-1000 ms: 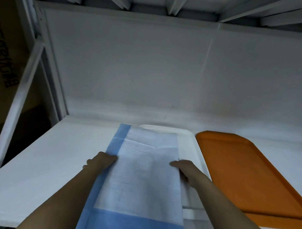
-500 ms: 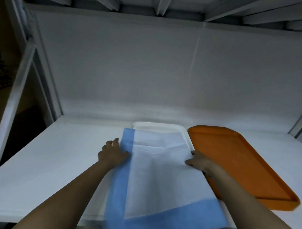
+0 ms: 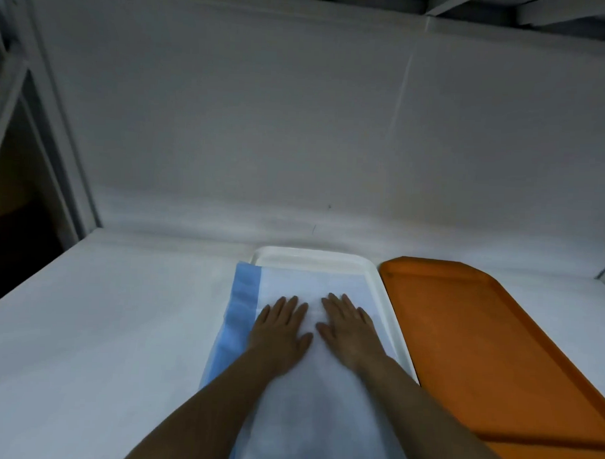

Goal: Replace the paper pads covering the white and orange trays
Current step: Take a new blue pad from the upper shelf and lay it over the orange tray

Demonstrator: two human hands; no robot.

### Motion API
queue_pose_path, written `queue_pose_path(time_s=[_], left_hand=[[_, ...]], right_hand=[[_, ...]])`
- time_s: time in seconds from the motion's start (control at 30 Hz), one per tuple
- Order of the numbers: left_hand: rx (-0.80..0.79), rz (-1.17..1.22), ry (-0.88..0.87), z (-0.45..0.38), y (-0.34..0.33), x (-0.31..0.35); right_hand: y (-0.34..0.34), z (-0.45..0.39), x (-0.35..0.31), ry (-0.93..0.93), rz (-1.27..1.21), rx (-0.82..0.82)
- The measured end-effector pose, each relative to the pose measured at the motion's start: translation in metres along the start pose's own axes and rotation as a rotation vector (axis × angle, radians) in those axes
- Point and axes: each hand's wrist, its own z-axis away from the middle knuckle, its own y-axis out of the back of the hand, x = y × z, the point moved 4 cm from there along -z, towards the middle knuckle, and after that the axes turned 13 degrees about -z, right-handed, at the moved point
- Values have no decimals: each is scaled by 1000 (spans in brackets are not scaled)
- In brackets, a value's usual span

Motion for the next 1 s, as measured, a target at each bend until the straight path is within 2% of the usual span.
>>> queue_pose_path(time_s=[0.1, 0.17, 0.23, 0.33, 0.43, 0.53, 0.67, 0.77, 0.87, 0.93, 1.0], left_hand=[[-36, 30, 120, 2, -10, -17], [-45, 66, 278, 3, -11, -28], [16, 47, 318, -3, -2, -26], [81, 28, 151, -31, 7, -15], [47, 32, 8, -60, 1, -9], [15, 35, -19, -76, -8, -10], [-21, 42, -7, -83, -13, -19], [-12, -117, 101, -86, -9, -41], [64, -169, 313, -80, 3, -73], [97, -38, 509, -72, 13, -97], [51, 176, 638, -70, 14, -119]], right_hand=[[-10, 0, 21, -91, -23, -6], [-6, -2, 31, -176, -35, 92], [2, -10, 32, -210, -29, 208], [8, -32, 21, -124, -80, 212], [9, -56, 14, -24, -17, 131], [6, -75, 16, 40, 39, 60], [-2, -80, 32, -39, -15, 6], [-4, -79, 41, -114, -31, 54], [5, -84, 35, -103, 50, 116], [17, -92, 27, -69, 83, 116], [29, -103, 25, -99, 52, 49]])
